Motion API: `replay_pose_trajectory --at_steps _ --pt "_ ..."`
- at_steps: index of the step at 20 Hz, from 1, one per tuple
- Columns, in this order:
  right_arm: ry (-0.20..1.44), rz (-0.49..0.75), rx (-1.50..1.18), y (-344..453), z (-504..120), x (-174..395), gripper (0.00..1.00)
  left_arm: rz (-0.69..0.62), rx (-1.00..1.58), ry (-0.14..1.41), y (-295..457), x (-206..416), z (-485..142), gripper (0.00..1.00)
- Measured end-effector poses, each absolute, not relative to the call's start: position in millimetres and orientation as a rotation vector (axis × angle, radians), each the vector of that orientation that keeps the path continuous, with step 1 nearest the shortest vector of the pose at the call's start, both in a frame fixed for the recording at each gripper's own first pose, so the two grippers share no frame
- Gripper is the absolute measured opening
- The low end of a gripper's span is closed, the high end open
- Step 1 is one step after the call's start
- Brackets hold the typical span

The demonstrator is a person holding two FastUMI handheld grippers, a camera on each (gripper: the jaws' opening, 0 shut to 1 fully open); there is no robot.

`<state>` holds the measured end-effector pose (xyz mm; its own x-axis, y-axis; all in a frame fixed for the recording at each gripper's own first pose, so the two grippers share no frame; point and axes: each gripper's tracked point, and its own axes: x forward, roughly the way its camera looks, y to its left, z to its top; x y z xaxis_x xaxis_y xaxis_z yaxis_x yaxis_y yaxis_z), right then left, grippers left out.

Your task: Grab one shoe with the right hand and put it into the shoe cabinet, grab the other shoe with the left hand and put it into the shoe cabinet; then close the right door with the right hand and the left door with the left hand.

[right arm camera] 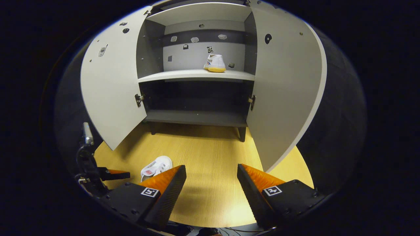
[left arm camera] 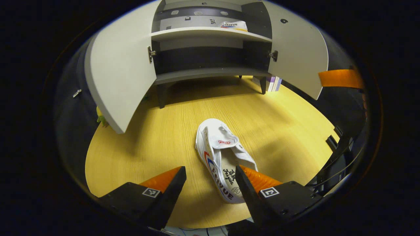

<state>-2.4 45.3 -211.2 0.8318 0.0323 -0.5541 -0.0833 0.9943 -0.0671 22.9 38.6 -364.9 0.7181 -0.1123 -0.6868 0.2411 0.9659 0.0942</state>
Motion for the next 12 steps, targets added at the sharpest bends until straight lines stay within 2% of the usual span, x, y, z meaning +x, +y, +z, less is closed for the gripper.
replay_pose_trajectory --at_steps 3,7,9,10,12 --pt "0.609 0.054 -0.078 40 -217 -17 1.0 -0.181 0.212 0.764 39 44 -378 0.94" --pt "0.614 0.03 -0.061 29 -218 -25 0.99 -0.142 0.238 0.776 43 72 -387 0.82" --pt "0.614 0.019 -0.059 24 -217 -26 0.99 -0.135 0.244 0.785 41 80 -388 0.67" --pt "0.612 0.016 -0.06 22 -217 -27 0.99 -0.14 0.241 0.786 37 82 -390 0.54" --pt "0.61 0.006 -0.057 17 -214 -29 0.99 -0.156 0.272 0.79 36 85 -390 0.44"
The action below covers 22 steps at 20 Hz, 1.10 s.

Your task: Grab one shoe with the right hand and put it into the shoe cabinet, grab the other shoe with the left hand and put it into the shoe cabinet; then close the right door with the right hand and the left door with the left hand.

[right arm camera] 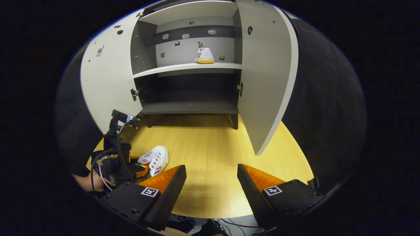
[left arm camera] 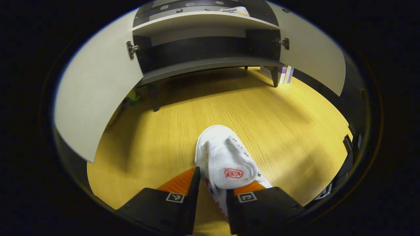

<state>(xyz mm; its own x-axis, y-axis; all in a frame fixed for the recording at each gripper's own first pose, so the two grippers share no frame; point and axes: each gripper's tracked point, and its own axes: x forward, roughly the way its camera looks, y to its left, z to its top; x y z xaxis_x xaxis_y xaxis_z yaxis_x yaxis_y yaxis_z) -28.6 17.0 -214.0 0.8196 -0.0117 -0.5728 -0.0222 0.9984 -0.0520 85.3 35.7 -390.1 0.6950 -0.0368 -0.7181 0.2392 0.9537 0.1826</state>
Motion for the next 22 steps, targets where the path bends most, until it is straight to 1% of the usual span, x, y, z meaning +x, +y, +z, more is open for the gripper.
replay_pose_trajectory --at_steps 1,2,3,4,7,8,10,12,15,18,22 --pt "0.607 0.001 -0.046 16 -211 -29 0.99 -0.151 0.292 0.789 37 89 -391 0.4" --pt "0.594 -0.002 -0.036 16 -206 -27 0.99 -0.144 0.302 0.787 42 91 -390 0.34" --pt "0.583 -0.006 -0.033 15 -203 -26 0.99 -0.132 0.301 0.79 47 94 -392 0.31" --pt "0.574 -0.009 -0.036 14 -199 -24 0.99 -0.131 0.275 0.798 49 94 -393 0.23" --pt "0.556 -0.011 -0.041 11 -196 -24 0.99 -0.129 0.209 0.81 54 94 -393 0.16" --pt "0.557 -0.008 -0.041 12 -196 -24 0.99 -0.12 0.184 0.81 56 94 -392 0.11" --pt "0.564 0.002 -0.041 16 -199 -23 0.99 -0.101 0.158 0.811 56 94 -392 0.06" --pt "0.565 0.015 -0.051 20 -198 -22 0.99 -0.093 0.148 0.816 52 90 -387 0.05" --pt "0.542 0.041 -0.076 27 -193 -19 0.99 -0.106 0.147 0.77 44 86 -358 0.05" --pt "0.532 0.064 -0.091 32 -190 -19 0.99 -0.099 0.111 0.72 39 88 -319 0.05" --pt "0.513 0.075 -0.095 32 -182 -19 0.99 -0.118 0.112 0.624 28 102 -251 0.05"
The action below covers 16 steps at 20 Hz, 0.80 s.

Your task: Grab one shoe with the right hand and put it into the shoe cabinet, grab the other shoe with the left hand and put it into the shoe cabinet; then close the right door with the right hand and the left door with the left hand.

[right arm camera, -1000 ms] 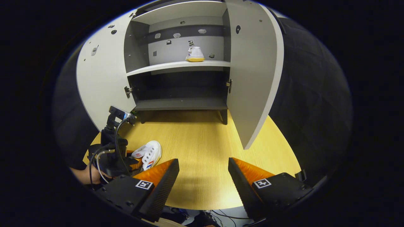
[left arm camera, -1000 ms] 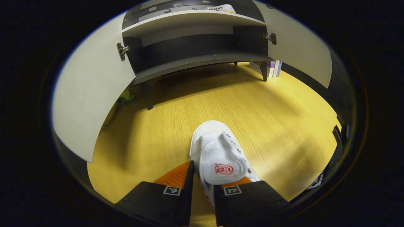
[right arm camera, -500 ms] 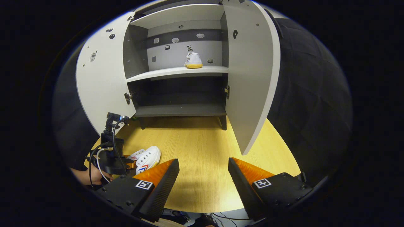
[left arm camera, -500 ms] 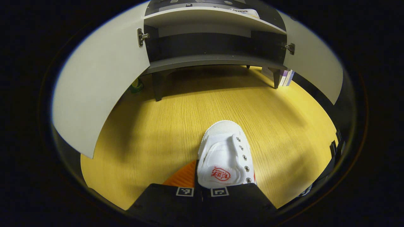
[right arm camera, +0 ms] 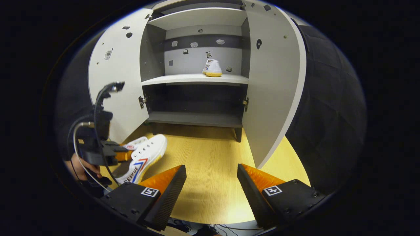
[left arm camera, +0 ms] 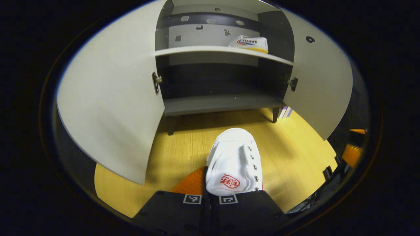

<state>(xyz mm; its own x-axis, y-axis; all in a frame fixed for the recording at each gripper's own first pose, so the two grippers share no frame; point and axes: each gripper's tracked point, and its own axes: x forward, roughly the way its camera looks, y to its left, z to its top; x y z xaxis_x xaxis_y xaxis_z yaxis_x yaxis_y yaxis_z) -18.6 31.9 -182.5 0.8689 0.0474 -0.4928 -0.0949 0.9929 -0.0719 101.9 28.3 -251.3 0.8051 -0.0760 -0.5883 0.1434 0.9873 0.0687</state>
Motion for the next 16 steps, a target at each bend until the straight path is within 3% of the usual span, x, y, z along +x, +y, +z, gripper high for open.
replay_pose_trajectory --at_steps 9,16 --pt "0.398 0.082 -0.079 25 -134 -12 0.99 -0.156 0.058 0.425 -6 177 -72 0.05" --pt "0.341 0.123 -0.068 29 -115 -5 0.99 -0.05 0.064 0.335 6 281 20 0.05"
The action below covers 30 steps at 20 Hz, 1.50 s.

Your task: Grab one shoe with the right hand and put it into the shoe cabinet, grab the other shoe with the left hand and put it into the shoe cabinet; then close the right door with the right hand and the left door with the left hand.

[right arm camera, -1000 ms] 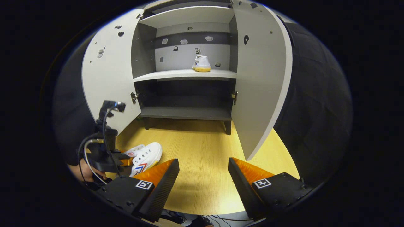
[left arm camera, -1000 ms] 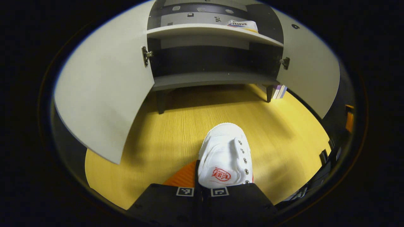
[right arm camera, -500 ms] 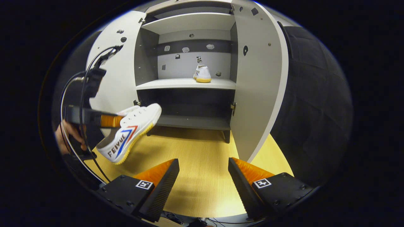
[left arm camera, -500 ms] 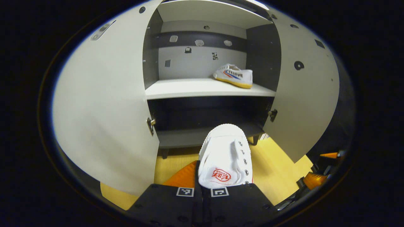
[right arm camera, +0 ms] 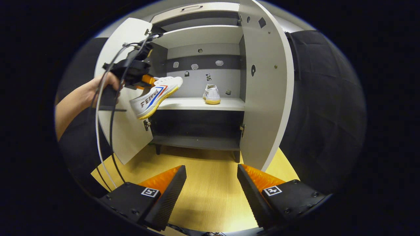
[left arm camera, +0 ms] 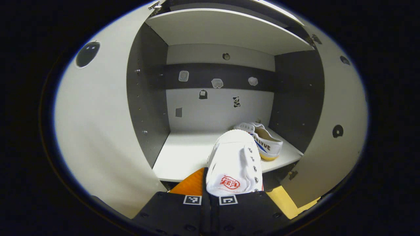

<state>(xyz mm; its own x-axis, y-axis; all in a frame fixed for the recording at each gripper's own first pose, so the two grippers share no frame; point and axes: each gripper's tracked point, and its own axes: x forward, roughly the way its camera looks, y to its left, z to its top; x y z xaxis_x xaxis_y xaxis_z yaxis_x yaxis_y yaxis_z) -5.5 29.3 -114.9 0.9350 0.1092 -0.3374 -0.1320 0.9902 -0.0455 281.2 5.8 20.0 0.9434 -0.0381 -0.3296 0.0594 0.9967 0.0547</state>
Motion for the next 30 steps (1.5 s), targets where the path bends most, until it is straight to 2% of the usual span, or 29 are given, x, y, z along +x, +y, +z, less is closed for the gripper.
replay_pose_trajectory --at_steps 5,9,13,20,22,23,27,28,30 --pt "0.322 0.136 -0.052 28 -111 -1 0.99 0.018 0.112 0.409 21 385 21 0.05" --pt "0.301 0.126 -0.045 20 -106 9 0.99 0.041 0.169 0.493 29 443 10 0.05" --pt "0.296 0.109 -0.024 13 -104 18 0.99 0.059 0.2 0.595 33 473 -14 0.05" --pt "0.297 0.109 0.005 14 -106 25 0.99 0.067 0.265 0.684 33 480 -34 0.07" --pt "0.293 0.118 0.003 15 -104 25 0.99 0.064 0.24 0.671 30 477 -31 0.17" --pt "0.291 0.123 -0.001 16 -103 24 0.99 0.068 0.234 0.65 31 471 -24 0.18" --pt "0.276 0.145 -0.014 25 -96 27 0.99 0.038 0.329 0.537 37 437 7 0.87" --pt "0.269 0.147 -0.014 26 -92 27 0.99 0.014 0.311 0.503 32 422 13 0.97" --pt "0.264 0.152 -0.01 29 -88 26 0.99 -0.027 0.253 0.41 21 388 29 0.97"
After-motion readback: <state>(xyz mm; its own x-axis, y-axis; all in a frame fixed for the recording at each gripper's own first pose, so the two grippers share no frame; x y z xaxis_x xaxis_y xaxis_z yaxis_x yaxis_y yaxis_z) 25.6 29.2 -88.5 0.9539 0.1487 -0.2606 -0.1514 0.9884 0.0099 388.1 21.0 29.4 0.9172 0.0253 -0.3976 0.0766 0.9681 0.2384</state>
